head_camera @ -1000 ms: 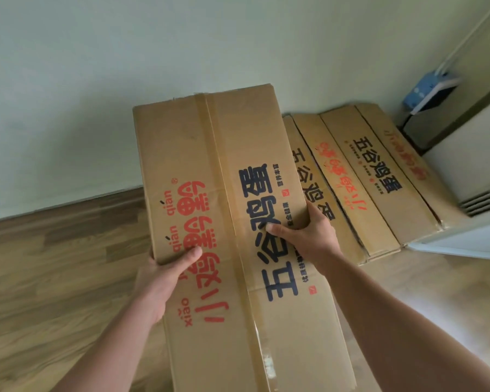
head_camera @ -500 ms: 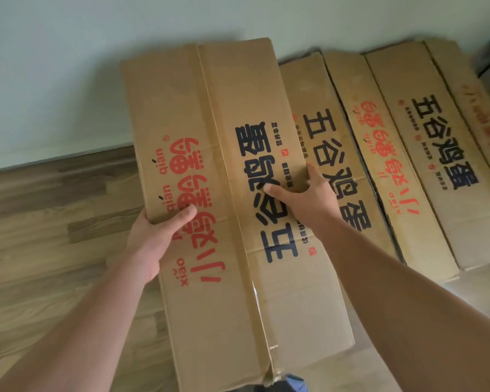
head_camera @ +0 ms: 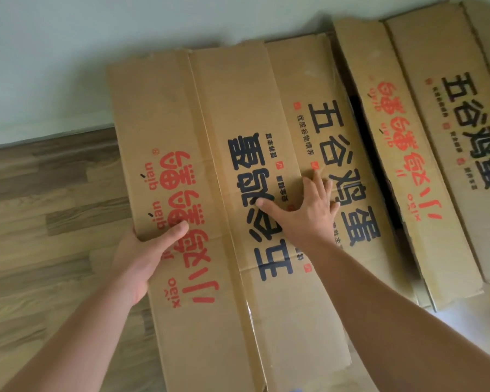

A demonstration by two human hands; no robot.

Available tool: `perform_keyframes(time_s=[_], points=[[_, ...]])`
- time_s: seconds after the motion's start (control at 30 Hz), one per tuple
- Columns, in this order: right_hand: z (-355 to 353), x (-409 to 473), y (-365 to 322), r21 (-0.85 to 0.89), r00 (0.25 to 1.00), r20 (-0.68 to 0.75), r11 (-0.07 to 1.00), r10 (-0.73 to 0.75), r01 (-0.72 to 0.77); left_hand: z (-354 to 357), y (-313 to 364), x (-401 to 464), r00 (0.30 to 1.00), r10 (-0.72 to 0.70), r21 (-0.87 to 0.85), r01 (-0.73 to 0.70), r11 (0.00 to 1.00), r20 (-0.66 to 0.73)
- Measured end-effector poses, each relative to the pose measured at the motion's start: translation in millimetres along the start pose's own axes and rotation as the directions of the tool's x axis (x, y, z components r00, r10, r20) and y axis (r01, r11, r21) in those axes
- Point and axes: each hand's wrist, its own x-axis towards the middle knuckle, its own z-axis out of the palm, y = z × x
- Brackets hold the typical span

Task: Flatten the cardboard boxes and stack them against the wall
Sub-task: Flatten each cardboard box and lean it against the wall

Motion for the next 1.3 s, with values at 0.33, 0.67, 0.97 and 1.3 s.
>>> perform_keyframes(time_s=[0.33, 0.67, 0.97, 1.3], points=[[25.6, 50.9, -33.0, -0.270, 0.988, -0.054, 0.955, -0.142, 0.123, 18.6, 27.0, 48.5, 0.990, 0.107, -0.063, -0.113, 0.992, -0.087], [2.0, 44.3, -59.2, -0.358, 0.994, 0.109, 0.933, -0.007, 0.045, 19.8, 16.4, 32.9, 0.962, 0.198, 0.150, -0.171, 0.974, -0.190], [-17.7, -52.5, -127.3, -0.328, 0.962, 0.253, 0.925, -0.107, 0.189, -63.7, 12.8, -78.2, 0.979, 0.170, 0.252, -0.138, 0.958, -0.110], [6.5, -225.5, -270.1, -0.275, 0.812, 0.421, 0.796, -0.405, 0.540, -243.4, -42.0, -207.7, 0.899, 0.150, 0.118, -0.111, 0.987, -0.411]])
